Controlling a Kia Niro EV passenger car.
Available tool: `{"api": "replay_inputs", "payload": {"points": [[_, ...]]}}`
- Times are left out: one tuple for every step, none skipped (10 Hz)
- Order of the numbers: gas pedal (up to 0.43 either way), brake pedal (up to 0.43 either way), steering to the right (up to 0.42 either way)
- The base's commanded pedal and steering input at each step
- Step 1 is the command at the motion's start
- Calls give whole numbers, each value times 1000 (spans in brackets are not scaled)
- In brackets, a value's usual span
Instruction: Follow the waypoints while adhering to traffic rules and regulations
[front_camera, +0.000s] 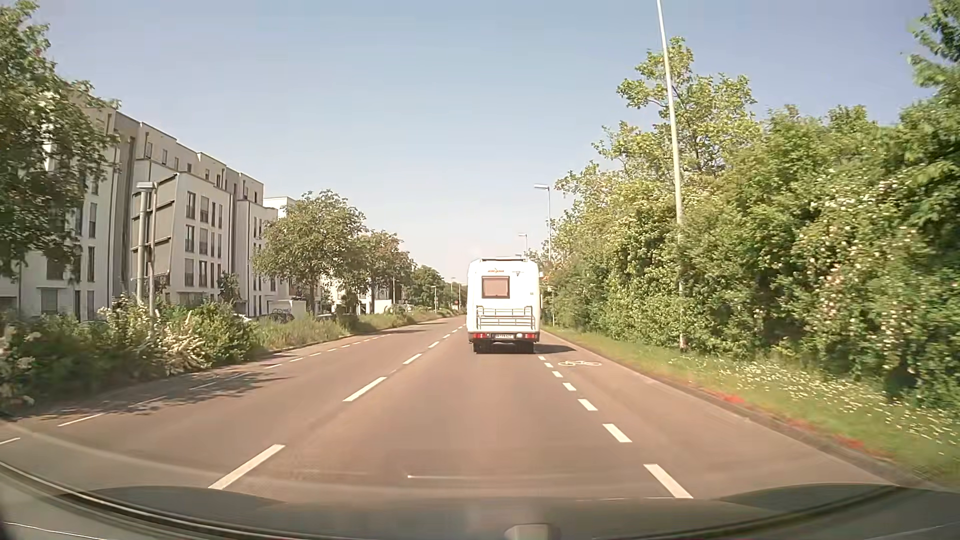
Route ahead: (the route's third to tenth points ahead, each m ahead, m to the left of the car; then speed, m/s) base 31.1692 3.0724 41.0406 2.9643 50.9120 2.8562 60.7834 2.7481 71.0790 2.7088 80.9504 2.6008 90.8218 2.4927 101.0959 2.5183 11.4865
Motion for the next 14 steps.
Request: {"api": "replay_inputs", "payload": {"points": [[150,0,-1],[150,0,-1],[130,0,-1],[118,0,-1],[118,0,-1],[110,0,0],[110,0,0],[110,0,0],[110,0,1],[87,0,2],[87,0,2],[79,0,2],[67,0,2],[67,0,3]]}}
